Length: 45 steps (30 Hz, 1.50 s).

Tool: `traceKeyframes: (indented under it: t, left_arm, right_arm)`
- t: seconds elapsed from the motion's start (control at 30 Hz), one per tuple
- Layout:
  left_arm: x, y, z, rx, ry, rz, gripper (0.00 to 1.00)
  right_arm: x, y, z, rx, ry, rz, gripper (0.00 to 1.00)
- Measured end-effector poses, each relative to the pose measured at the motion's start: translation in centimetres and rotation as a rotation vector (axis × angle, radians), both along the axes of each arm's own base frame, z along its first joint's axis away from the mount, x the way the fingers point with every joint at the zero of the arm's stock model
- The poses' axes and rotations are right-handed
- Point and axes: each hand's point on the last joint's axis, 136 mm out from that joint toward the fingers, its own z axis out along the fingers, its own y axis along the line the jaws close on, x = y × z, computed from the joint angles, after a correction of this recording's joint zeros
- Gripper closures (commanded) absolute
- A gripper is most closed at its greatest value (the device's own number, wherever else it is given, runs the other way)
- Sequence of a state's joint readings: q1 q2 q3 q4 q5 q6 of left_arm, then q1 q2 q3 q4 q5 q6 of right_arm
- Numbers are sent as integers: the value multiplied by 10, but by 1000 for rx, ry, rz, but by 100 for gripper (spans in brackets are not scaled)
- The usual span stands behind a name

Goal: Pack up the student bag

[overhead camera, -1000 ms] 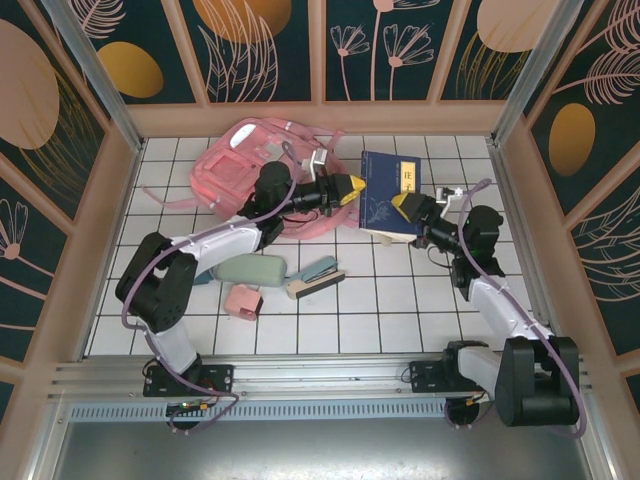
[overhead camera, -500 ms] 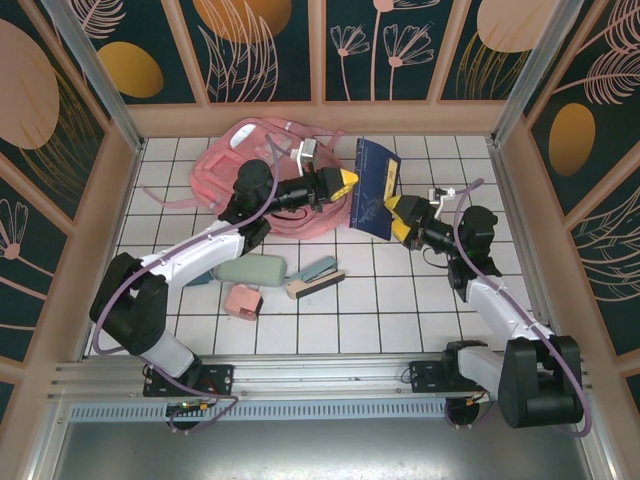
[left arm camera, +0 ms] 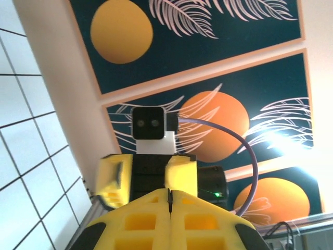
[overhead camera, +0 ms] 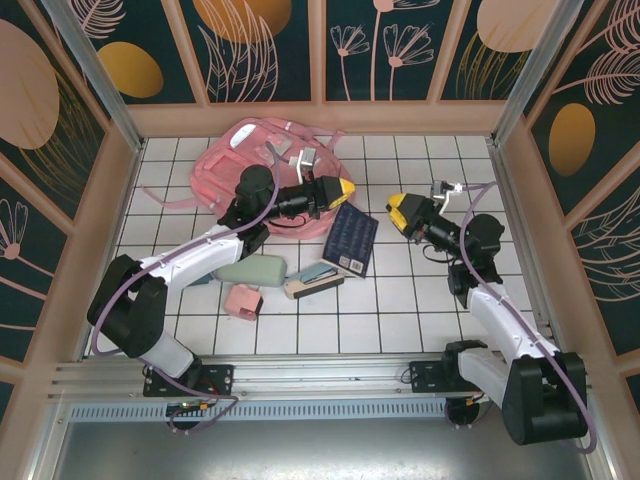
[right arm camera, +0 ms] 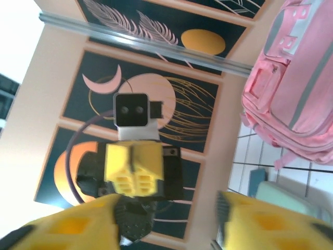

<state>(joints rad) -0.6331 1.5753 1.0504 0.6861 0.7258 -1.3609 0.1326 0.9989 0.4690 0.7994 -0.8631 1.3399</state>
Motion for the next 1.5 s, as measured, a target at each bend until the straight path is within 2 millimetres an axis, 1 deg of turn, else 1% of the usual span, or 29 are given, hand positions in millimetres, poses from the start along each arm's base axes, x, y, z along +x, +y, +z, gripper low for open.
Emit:
traceKeyframes:
  t: [0.07, 0.1, 0.13, 0.2, 0.23, 0.3, 0.37, 0.4, 0.47, 0.5, 0.53, 0.6, 0.63, 0.67, 0.73, 0.8, 0.9, 1.0, 1.13, 1.37, 1.43, 1.5]
  left_arm:
    - [3, 1, -10, 33, 0, 17, 100]
    - [6, 2, -16, 55, 1, 32, 94]
    - [10, 4, -24, 85, 3, 48, 84]
    - [20, 11, -46, 176, 3, 100, 62]
    - [25, 16, -58, 235, 5, 129, 53]
    - [35, 24, -81, 350, 7, 176, 44]
    - [44, 29, -100, 452, 6, 204, 41]
    - [48, 30, -112, 502, 10, 209, 39]
    - [53, 28, -138, 580, 28, 198, 38]
    - [54, 25, -155, 619, 42, 185, 37]
    - [53, 21, -174, 664, 62, 163, 37]
    - [48, 8, -208, 738, 93, 112, 37]
    - [44, -1, -225, 773, 107, 81, 37]
    - [41, -8, -237, 795, 116, 60, 37]
    - [35, -20, -260, 829, 129, 21, 37]
    - [30, -27, -276, 854, 146, -4, 39]
    - [31, -34, -290, 856, 167, -31, 42]
    - [37, -40, -288, 818, 163, -39, 44]
    - [38, -48, -288, 772, 167, -54, 49]
    - [38, -50, -287, 743, 177, -57, 53]
    - [36, -51, -287, 731, 183, -60, 56]
    - [35, -52, -287, 721, 188, -64, 59]
  right_arm:
    - [4, -3, -7, -14, 17, -29, 52]
    - [8, -4, -16, -32, 40, -51, 47]
    - [13, -7, -26, -61, 67, -80, 43]
    - [24, -13, -51, -146, 136, -139, 36]
    - [31, -17, -66, -202, 174, -175, 34]
    - [41, -26, -93, -313, 242, -236, 30]
    - [46, -37, -124, -419, 320, -287, 29]
    - [46, -43, -143, -473, 364, -304, 29]
    - [44, -53, -180, -566, 461, -318, 28]
    - [43, -57, -199, -604, 509, -316, 28]
    - [41, -60, -215, -632, 548, -309, 28]
    - [34, -64, -244, -676, 623, -288, 28]
    - [30, -66, -255, -690, 652, -277, 28]
    - [28, -67, -264, -700, 670, -269, 28]
    - [34, -67, -262, -681, 650, -264, 28]
    - [36, -66, -262, -667, 649, -249, 28]
    - [35, -65, -264, -643, 662, -228, 28]
    - [37, -63, -263, -611, 661, -206, 28]
    - [43, -55, -261, -595, 646, -177, 28]
    - [52, -41, -259, -645, 613, -148, 27]
    - [52, -40, -257, -633, 610, -151, 27]
    - [53, -36, -254, -584, 592, -149, 28]
